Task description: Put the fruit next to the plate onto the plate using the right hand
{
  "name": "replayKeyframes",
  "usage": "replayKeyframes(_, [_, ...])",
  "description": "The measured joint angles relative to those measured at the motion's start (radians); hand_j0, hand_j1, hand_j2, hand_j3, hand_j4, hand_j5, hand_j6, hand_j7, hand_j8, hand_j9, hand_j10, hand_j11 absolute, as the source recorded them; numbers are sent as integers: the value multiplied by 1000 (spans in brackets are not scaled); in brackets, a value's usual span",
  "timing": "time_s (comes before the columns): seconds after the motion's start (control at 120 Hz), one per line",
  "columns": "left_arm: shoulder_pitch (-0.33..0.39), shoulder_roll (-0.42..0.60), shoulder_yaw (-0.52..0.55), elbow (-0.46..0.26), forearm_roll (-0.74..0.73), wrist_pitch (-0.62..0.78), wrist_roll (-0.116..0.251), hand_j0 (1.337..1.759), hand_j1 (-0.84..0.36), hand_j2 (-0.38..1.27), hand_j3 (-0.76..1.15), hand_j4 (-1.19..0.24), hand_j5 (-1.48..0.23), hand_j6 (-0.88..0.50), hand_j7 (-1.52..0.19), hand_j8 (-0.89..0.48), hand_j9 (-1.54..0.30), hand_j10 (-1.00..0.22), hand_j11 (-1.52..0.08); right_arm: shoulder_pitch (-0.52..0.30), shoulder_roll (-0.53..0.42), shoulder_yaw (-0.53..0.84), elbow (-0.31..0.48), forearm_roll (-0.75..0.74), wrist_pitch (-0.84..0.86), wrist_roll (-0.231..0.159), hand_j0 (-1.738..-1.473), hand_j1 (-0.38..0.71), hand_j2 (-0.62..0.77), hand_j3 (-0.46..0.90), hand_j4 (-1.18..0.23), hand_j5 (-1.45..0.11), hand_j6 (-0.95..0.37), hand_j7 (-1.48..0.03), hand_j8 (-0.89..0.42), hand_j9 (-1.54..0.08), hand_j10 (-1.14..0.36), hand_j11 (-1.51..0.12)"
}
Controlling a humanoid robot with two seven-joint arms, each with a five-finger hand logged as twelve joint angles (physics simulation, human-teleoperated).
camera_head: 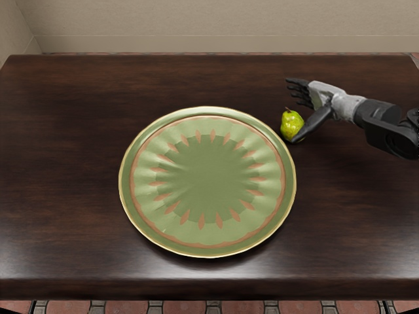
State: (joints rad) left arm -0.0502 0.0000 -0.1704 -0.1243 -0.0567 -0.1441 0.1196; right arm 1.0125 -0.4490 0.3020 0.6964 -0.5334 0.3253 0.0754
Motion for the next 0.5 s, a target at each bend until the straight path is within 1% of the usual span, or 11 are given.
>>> replayKeyframes(0.167, [0, 0, 0, 0, 0, 0, 0, 1658, 348, 0, 0, -1, -1, -1, -1, -1, -1, -1, -1, 0, 15, -22, -17, -22, -22, 12, -1658, -304, -6, 0, -40, -50, -40, -50, -40, -50, -39, -50])
replayKeyframes(0.5, [1, 0, 0, 0, 0, 0, 0, 1658, 348, 0, 0, -1, -1, -1, -1, -1, -1, -1, -1, 11, 18, -79, -35, -41, -22, 15, -1658, -247, -15, 0, -88, -112, -88, -112, -88, -112, -87, -112])
